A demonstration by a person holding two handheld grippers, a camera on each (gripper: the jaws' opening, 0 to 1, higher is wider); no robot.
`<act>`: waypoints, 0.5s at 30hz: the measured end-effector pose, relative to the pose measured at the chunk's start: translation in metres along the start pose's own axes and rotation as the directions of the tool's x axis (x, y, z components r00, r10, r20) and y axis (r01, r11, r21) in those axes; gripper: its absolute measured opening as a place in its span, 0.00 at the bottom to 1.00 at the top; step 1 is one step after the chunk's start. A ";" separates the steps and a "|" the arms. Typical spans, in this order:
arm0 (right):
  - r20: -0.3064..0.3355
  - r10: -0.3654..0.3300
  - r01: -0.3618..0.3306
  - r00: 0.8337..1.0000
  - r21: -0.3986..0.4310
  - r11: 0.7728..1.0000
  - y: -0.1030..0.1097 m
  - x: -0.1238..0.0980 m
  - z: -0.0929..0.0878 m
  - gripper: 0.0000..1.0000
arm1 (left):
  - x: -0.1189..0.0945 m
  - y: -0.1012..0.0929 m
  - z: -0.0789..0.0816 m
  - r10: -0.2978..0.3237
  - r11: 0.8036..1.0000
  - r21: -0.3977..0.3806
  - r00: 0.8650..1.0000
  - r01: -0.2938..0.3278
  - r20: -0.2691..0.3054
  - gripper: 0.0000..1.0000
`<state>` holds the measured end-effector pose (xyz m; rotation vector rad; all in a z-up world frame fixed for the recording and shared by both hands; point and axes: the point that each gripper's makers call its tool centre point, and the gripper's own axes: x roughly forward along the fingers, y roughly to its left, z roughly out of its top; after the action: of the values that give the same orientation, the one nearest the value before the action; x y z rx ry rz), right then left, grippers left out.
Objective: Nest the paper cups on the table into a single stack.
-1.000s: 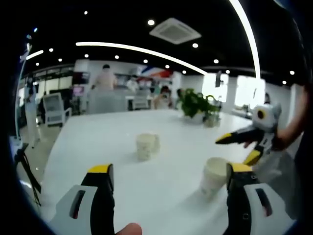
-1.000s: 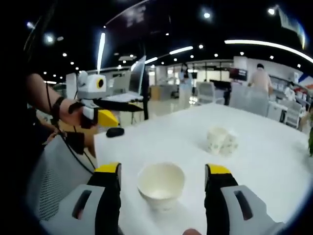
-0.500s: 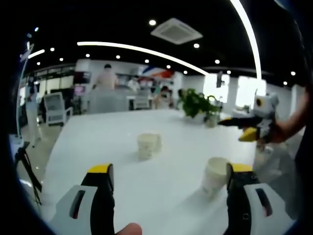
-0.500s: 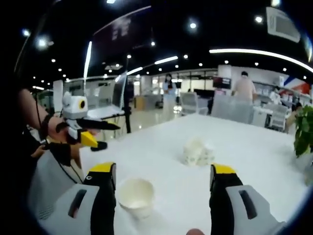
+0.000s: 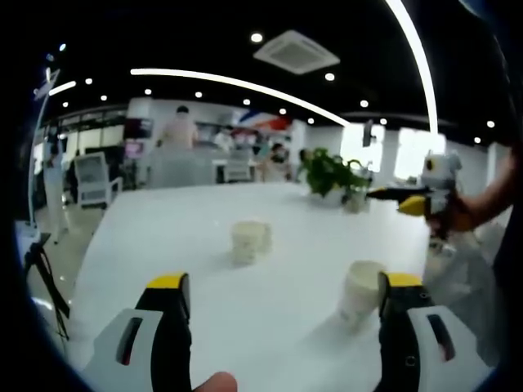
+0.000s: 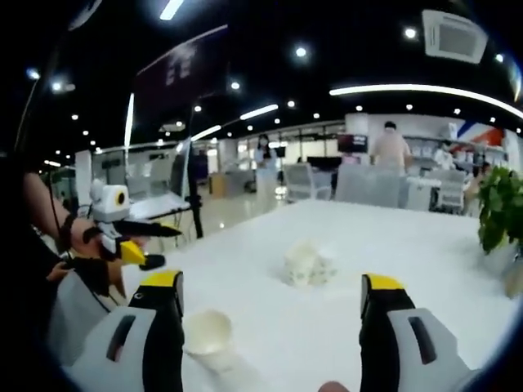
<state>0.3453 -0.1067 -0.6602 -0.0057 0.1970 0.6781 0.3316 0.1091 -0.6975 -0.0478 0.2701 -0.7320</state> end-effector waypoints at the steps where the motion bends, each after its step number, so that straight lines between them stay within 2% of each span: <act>1: 0.004 -0.006 0.006 1.000 0.002 1.000 -0.003 -0.001 0.001 0.90 | 0.000 0.000 -0.001 0.001 1.000 0.000 1.000 -0.001 -0.001 0.94; 7: 0.014 -0.027 0.027 1.000 0.037 0.999 -0.012 -0.003 0.001 1.00 | 0.000 0.000 -0.001 0.002 1.000 0.000 1.000 -0.002 0.000 0.94; 11: -0.003 -0.021 0.021 1.000 0.054 0.998 -0.012 -0.003 -0.005 1.00 | 0.000 0.001 0.001 0.003 1.000 -0.001 1.000 -0.003 0.004 0.94; 15: -0.012 -0.006 0.006 1.000 0.037 0.999 -0.008 -0.003 -0.008 1.00 | 0.000 0.001 -0.001 0.000 1.000 0.000 1.000 0.000 -0.004 0.94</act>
<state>0.3461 -0.1151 -0.6682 0.0252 0.2212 0.6686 0.3324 0.1100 -0.6987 -0.0460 0.2744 -0.7318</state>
